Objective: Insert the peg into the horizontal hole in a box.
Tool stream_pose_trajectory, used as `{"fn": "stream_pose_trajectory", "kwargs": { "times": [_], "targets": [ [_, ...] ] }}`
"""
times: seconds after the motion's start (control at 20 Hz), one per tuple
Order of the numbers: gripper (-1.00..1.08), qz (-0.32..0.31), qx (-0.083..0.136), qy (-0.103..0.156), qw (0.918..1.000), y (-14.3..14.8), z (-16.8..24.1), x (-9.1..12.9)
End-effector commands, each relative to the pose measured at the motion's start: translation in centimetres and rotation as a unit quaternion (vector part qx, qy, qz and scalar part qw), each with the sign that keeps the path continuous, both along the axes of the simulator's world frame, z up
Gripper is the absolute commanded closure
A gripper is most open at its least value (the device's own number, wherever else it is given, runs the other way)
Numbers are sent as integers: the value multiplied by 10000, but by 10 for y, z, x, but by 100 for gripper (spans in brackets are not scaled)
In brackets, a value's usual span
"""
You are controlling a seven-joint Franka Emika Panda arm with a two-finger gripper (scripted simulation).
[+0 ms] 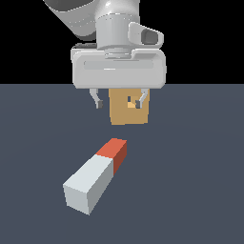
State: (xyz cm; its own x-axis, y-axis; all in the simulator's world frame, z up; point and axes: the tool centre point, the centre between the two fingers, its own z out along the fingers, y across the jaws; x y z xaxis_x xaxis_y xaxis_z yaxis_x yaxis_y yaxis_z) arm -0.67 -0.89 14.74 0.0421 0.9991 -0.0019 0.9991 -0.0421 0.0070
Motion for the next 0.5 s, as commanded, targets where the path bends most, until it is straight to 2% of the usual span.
{"fn": "stream_pose_trajectory", "kwargs": {
  "times": [0.0, 0.25, 0.45],
  "targets": [
    [-92, -314, -3, 9, 9995, -23, -14, -7],
    [-92, -1028, -1, 20, 9947, -72, -46, -28],
    [-92, -1407, 2, 26, 9900, -96, -63, -42]
  ]
}}
